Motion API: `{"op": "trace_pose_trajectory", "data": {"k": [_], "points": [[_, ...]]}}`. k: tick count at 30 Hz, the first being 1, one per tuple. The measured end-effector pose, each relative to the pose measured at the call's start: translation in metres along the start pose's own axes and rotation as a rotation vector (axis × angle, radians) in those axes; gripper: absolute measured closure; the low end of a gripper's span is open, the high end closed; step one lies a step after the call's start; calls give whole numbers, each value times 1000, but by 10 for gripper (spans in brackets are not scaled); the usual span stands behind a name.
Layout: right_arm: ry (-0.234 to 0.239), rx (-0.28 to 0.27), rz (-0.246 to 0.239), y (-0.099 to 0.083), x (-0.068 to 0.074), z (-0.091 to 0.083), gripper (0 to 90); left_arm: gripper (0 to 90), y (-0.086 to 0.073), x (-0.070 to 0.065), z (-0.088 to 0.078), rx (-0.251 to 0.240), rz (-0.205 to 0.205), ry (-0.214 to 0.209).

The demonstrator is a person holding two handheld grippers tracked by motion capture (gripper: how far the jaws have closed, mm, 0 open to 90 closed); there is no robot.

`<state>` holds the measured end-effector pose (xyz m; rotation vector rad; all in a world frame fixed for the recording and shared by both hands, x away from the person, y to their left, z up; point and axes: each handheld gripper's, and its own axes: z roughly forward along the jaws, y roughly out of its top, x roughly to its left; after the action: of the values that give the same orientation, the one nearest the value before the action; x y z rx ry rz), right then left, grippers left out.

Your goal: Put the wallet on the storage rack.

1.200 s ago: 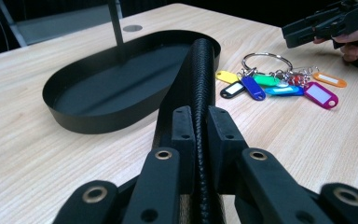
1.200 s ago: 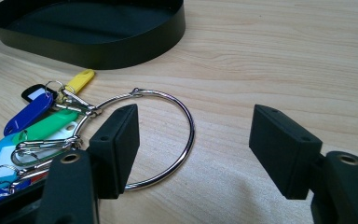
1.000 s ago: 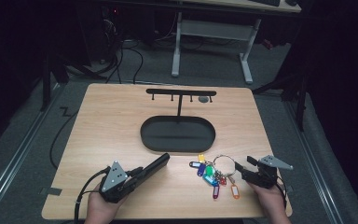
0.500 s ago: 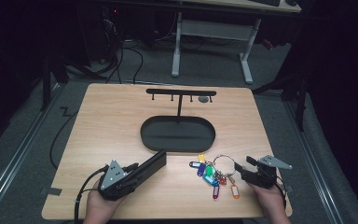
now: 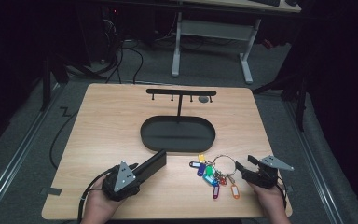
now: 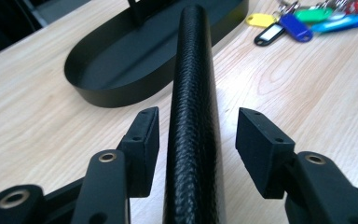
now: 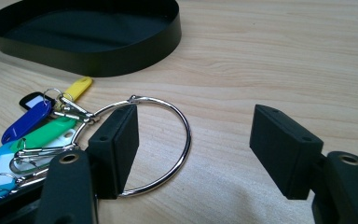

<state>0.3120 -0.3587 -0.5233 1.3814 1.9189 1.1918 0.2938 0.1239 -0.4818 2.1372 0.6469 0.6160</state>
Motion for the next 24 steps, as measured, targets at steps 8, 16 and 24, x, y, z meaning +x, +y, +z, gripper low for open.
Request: {"op": "trace_pose_trajectory", "data": {"k": [8,16,24], "points": [[-12,-8,-10,-2,5,-3,332,582,6,5,1,37,-3,-19],[13,-34,-71,-2,12,-15,318,604,15,10,12,79,-44,-41],[89,-53,-78,-1,16,-16,320,633,30,15,8,178,-30,-31]]}}
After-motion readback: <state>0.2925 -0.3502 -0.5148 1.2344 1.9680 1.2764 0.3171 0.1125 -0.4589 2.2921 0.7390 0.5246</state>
